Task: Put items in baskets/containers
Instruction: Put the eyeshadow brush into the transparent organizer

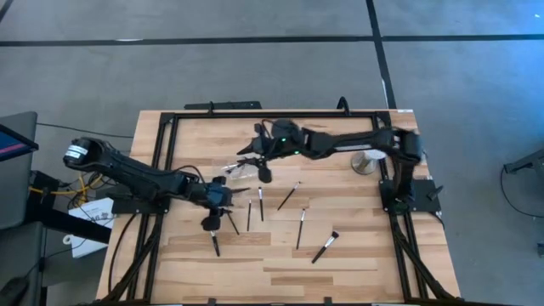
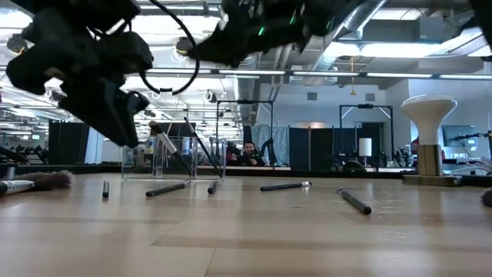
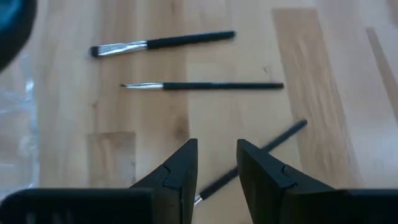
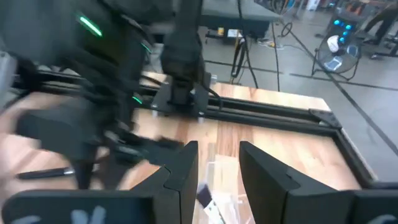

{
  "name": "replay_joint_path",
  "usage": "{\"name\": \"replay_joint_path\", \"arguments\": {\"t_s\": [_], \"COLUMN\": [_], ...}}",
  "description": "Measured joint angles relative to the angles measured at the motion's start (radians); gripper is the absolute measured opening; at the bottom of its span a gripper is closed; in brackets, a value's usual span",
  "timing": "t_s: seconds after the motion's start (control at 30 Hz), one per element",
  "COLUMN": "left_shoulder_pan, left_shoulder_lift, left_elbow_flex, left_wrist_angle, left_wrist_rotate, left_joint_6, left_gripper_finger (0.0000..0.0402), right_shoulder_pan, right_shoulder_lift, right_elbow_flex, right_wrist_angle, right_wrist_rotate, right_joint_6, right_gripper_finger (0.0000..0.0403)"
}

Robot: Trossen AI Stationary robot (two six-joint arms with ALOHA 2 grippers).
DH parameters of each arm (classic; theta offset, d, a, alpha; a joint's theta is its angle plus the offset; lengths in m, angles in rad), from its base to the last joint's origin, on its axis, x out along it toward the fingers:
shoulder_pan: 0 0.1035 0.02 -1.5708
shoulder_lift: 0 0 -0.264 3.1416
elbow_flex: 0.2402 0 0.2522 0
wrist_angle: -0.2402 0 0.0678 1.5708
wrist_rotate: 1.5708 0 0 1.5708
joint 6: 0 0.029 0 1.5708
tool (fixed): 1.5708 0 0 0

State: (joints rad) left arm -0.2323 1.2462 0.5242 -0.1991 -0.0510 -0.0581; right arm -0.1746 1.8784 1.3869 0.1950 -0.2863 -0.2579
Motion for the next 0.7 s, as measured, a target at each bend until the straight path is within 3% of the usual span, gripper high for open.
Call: {"name": "replay_joint_path", "arguments": {"t_s": [0.17, 0.33, 0.7], "left_shoulder_pan": [0.047, 0.071, 0.105], "left_shoulder_lift": [0.040, 0.051, 0.049], "left_elbow_flex": [-0.086, -0.190, -0.320], "left_wrist_angle": [0.027, 0.223, 0.403], "left_wrist_rotate": [0.087, 0.105, 0.122], "left_joint_6": [0.117, 0.170, 0.203], "left_gripper_finger": [0.0108, 0.0108, 0.0102], "right_shoulder_pan": [0.019, 0.039, 0.113], "right_shoulder_lift": [-0.177, -0.296, -0.298], "right_elbow_flex": [0.000, 0.000, -0.002], "right_wrist_angle": [-0.200, -0.322, -0.363], "right_wrist_rotate": [0.000, 0.000, 0.000], "right_joint_6": [-0.006, -0.005, -0.005], "right_gripper_finger": [0.0109, 0.0109, 0.0108]}}
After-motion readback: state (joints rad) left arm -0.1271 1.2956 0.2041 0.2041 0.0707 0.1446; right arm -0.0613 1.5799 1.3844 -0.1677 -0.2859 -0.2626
